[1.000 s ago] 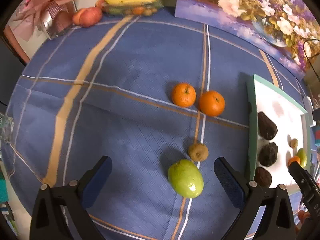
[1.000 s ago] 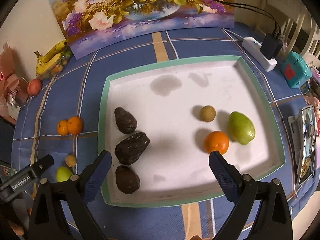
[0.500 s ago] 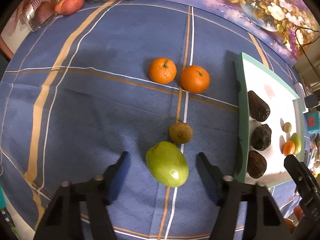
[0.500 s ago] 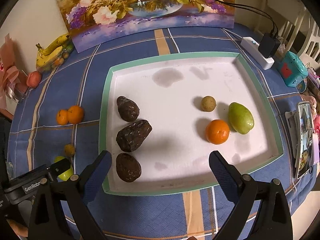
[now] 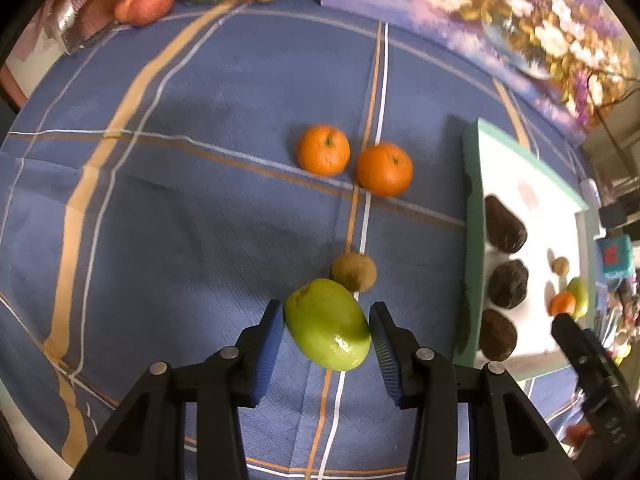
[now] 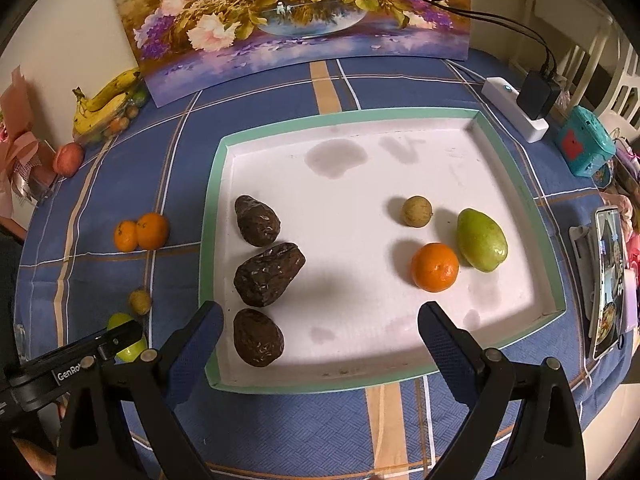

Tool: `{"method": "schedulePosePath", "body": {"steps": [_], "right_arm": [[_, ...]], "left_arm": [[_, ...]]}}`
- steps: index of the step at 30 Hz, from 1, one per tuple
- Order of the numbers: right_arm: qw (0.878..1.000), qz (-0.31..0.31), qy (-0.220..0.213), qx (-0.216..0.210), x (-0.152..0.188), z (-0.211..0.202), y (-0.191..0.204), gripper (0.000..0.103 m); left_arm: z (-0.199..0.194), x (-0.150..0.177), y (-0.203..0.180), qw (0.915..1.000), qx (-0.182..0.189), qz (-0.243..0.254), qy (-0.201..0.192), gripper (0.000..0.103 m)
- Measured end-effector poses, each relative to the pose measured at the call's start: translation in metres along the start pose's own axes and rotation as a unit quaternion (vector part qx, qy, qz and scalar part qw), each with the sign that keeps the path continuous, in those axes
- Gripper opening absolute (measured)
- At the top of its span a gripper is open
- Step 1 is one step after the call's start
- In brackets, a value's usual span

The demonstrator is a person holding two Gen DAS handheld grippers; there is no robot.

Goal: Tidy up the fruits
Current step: 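Grasp the green apple with the left tool while the right tool grasps the small brown kiwi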

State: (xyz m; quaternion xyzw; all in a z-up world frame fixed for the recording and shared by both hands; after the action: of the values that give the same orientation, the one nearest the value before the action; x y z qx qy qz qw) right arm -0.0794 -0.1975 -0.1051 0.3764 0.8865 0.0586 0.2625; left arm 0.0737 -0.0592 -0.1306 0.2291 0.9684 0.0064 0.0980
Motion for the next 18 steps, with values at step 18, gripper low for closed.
{"method": "schedulePosePath", "body": {"steps": [18], "right_arm": [[0.996, -0.068, 0.015, -0.058, 0.003, 0.032, 0.07, 0.098]], "left_arm": [[-0.038, -0.028, 0.074, 0.9906, -0.007, -0.12, -0.065, 0.047]]}}
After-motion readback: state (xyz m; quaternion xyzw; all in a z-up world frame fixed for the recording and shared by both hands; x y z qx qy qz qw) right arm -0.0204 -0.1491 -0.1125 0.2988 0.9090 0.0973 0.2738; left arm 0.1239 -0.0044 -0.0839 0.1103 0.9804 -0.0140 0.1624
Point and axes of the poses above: each gripper's, at about its wrist camera, not at the fingertips, and z roughly the way its jaws point, y to its left, x to its underside, the point moved 7 cm from there along z, roughly the way its jaws point, and after that the axes turned 15 degrees about -x, right-handed, at the moved point
